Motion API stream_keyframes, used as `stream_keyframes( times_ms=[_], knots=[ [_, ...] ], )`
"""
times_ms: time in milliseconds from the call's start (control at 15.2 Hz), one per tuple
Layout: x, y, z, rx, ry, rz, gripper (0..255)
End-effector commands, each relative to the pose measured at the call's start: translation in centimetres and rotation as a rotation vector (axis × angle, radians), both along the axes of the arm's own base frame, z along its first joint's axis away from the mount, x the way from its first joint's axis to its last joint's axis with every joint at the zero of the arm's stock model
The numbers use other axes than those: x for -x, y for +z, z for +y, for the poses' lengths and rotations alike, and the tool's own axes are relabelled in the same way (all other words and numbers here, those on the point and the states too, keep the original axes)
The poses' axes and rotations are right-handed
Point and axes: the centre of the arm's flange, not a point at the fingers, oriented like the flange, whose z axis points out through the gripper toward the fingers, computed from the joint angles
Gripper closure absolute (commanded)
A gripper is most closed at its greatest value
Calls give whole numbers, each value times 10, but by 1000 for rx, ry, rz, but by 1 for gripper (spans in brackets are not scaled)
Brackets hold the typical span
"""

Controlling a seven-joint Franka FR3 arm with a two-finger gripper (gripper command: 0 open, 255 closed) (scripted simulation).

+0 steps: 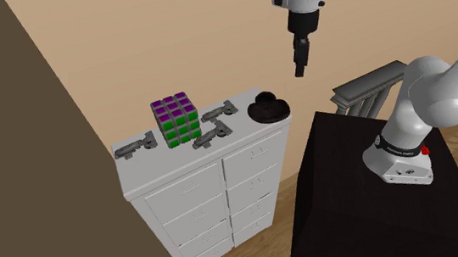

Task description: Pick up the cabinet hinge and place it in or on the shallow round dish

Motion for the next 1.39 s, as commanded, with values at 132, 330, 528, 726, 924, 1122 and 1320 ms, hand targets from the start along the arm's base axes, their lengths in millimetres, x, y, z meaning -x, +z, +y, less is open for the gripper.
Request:
stream_keyframes(
  times_ms=[132, 330, 528, 726, 924, 1122, 1320],
  knots=[
    [-41, -36, -6, 15, 21, 5, 0],
    [-71, -62, -11, 26, 36, 9, 0],
    [-101, -87, -16, 37, 51, 13, 0],
    [-131, -113, -21, 49, 67, 17, 0],
    [-161, -139, -26, 60, 82, 21, 0],
    [-191, -165, -30, 71, 97, 25, 0],
    [-221, -190, -34, 82, 112, 29, 0]
  ],
)
